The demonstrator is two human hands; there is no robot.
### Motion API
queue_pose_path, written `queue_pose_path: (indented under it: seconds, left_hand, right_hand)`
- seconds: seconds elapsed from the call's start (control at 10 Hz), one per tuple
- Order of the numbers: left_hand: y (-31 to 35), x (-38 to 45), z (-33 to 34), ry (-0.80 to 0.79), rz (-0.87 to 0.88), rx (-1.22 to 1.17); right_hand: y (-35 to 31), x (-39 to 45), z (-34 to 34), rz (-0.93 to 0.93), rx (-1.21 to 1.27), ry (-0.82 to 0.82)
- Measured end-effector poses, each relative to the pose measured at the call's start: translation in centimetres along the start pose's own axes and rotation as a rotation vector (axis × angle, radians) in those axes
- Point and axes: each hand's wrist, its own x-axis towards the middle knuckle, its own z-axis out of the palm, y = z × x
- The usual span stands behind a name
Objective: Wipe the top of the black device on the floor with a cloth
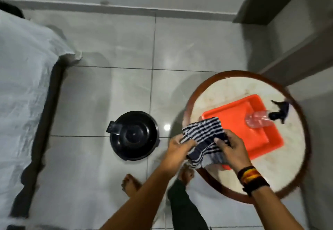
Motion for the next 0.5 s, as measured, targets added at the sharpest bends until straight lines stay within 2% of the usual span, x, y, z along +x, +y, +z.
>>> queue_pose_path:
  seconds: [0.1, 0.3, 0.4, 0.5]
  left_hand:
    - [0.5, 0.9, 8.3, 0.086, -0.035, 0.034]
    - [-0.1, 6.3, 14.5, 0.251, -0.054, 0.296]
    - [0.2, 6.3, 14.7, 0.341, 0.153, 0.666]
    - [0.4, 6.0, 14.1, 0.351, 0.492, 1.038]
  right_hand:
    - [1.3, 2.1, -6.9, 0.062, -0.040, 0.059]
    - [7.0, 9.5, -9.7, 0.193, -0.146, 0.053]
    - [7.2, 11.2, -8.5, 0.128, -0.321, 0.026]
    - [5.9, 10.4, -6.3, -0.067, -0.708, 0.095]
